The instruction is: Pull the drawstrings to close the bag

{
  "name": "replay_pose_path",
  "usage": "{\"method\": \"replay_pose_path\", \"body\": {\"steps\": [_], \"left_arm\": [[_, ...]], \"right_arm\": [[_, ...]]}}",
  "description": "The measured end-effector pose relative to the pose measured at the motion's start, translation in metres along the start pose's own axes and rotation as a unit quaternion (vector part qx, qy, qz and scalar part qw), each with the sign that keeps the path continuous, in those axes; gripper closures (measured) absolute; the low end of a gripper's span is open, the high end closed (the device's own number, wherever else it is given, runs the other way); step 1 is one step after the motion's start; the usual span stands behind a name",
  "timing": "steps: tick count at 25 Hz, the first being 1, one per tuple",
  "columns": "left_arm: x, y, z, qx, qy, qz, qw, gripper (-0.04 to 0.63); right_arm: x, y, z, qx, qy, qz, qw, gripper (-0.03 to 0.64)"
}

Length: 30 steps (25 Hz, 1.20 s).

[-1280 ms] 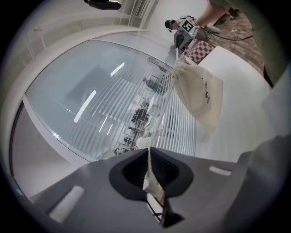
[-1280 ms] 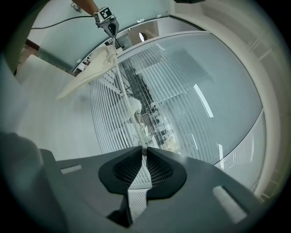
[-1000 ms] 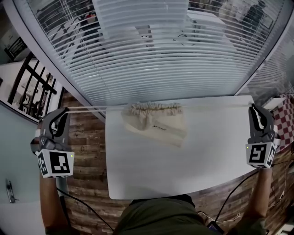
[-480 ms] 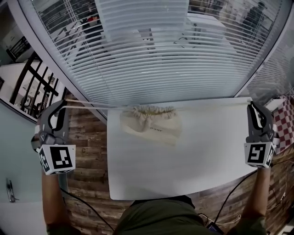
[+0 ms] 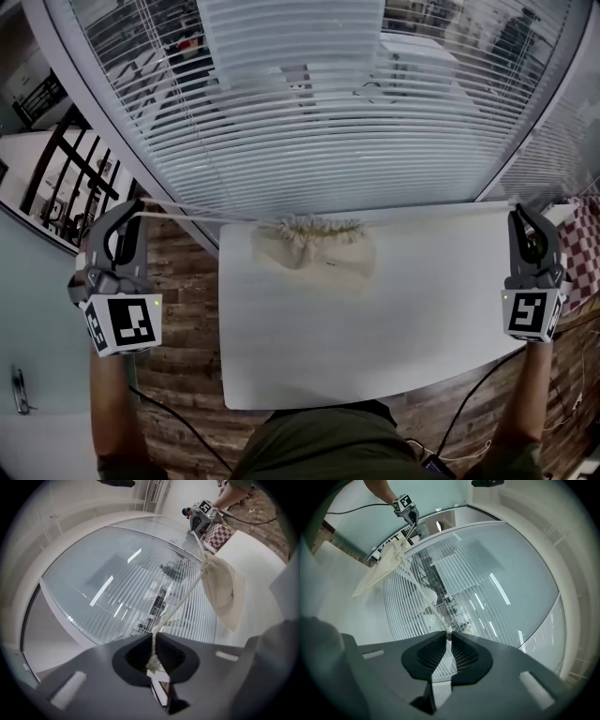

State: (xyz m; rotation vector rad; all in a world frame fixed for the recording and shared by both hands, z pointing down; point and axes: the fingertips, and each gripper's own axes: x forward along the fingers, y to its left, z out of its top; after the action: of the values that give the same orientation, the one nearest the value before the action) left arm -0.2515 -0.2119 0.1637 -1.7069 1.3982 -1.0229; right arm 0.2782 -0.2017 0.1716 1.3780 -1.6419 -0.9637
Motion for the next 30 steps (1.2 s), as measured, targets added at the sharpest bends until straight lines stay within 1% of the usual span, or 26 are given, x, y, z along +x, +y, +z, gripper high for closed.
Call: {"method": "replay_pose_path", "body": {"steps": [8,11,14,18,22,26,30], "left_arm": [[-0.002,0.003,0.009,-0.007,-0.009,0.008,0.9999,0.580],[-0.006,0.005,0.012,0.000,-0.013,0.012,0.9999,0.580],[-0.007,0.005,0.008,-0.007,-0.009,0.013,0.9999,0.580],[-0.009,0.006,0.011,0.012,-0.013,0.012,0.9998,0.580],[-0.011,0.001,0.009,-0.002,-0.009,0.010,0.9999,0.580],[-0.011,0.002,0.012,0.012,-0.013,0.009,0.9998,0.580],[-0.012,0.002,0.010,0.006,-0.013,0.009,0.9999,0.580]], "right_arm": [[-0.004,0.000,0.008,0.004,-0.005,-0.008,1.000,0.572],[-0.008,0.000,0.007,0.004,-0.004,-0.010,1.000,0.572],[-0.010,0.001,0.009,-0.001,0.001,-0.006,1.000,0.571],[-0.012,0.004,0.006,0.004,-0.002,-0.007,1.000,0.571],[-0.013,0.006,0.007,-0.001,0.004,-0.001,1.000,0.571],[-0.014,0.008,0.004,0.007,0.000,-0.004,1.000,0.571],[-0.014,0.011,0.002,0.006,0.004,-0.004,1.000,0.571]]}}
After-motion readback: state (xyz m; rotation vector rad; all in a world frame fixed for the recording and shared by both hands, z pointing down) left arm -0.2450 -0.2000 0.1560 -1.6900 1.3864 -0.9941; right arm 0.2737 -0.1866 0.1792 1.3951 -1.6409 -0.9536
